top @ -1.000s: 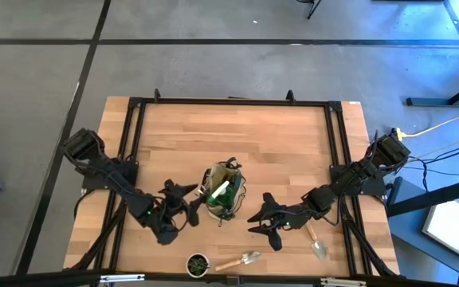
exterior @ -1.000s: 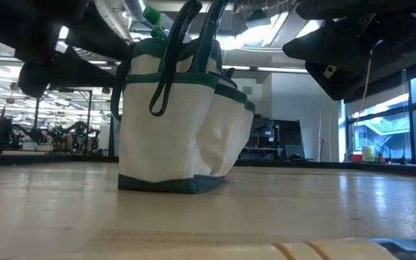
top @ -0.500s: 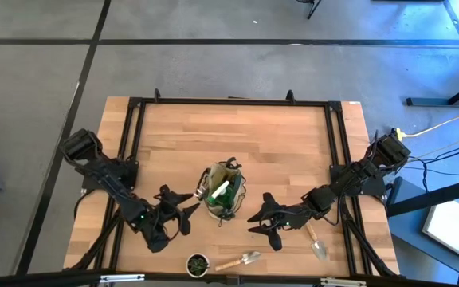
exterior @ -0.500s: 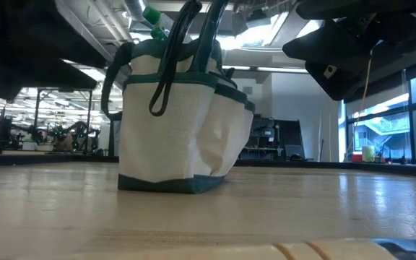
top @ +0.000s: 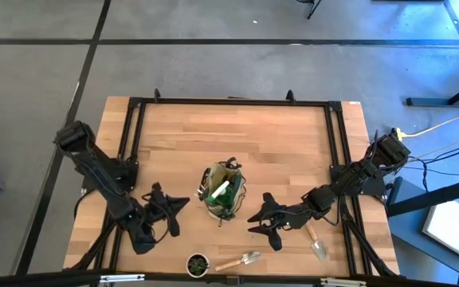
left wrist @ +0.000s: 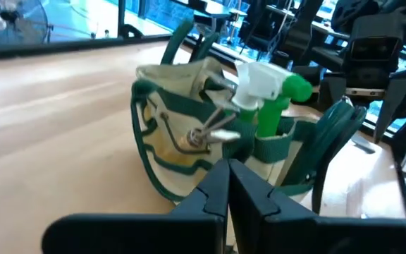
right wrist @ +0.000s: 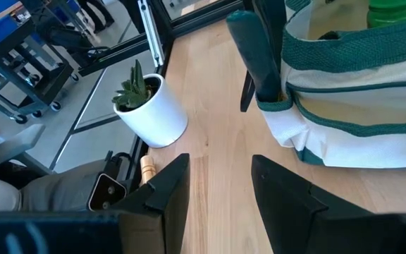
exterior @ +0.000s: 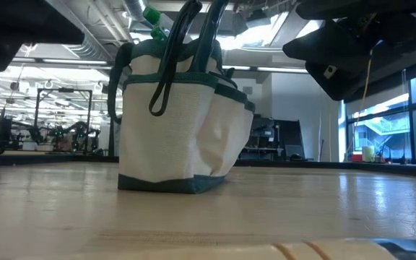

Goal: Pick & Place Garden tools in Gardening bag
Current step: Adjust the brown hand rake in the side pocket of the green gardening bag

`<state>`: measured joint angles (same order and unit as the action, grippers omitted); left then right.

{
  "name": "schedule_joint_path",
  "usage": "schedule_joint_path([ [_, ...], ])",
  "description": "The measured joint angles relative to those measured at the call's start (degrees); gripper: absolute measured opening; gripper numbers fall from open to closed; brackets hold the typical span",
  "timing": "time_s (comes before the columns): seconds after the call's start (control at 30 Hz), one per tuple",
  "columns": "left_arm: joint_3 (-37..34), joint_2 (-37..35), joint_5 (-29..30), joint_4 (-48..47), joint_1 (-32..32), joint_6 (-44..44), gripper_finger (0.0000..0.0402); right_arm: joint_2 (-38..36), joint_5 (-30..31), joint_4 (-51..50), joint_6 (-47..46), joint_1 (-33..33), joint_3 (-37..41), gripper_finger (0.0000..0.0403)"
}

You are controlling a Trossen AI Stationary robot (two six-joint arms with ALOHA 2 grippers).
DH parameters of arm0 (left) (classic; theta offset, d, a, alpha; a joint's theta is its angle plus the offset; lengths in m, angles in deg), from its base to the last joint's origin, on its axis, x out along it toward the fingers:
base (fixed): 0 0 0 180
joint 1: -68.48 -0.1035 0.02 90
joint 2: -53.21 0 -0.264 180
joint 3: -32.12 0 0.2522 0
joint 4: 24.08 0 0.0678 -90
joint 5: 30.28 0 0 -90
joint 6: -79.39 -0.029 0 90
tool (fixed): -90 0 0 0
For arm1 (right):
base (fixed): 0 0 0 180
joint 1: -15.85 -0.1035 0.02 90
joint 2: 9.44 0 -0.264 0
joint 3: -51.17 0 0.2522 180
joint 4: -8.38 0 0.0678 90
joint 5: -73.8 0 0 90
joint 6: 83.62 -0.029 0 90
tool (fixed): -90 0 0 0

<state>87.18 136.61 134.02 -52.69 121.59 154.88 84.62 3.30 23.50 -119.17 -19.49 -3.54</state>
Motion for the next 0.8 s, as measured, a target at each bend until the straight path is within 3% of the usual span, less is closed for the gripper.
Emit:
schedule_joint_path([
  [0.27,0.0,-1.69,0.29,1.26,-2.66,-7.09,0.0001,0.0,0.39,0.0,0.13,0.0,0.0,0.0156],
  [0.57,-0.02,-1.69,-6.1,15.37,-7.59,-25.72,0.0001,0.0,0.42,0.0,0.39,0.0,-0.02,0.0156],
  [0.8,-1.27,-1.69,-7.15,15.16,-10.83,-26.14,0.0001,0.0,0.41,0.0,0.39,0.0,-0.02,0.0156],
])
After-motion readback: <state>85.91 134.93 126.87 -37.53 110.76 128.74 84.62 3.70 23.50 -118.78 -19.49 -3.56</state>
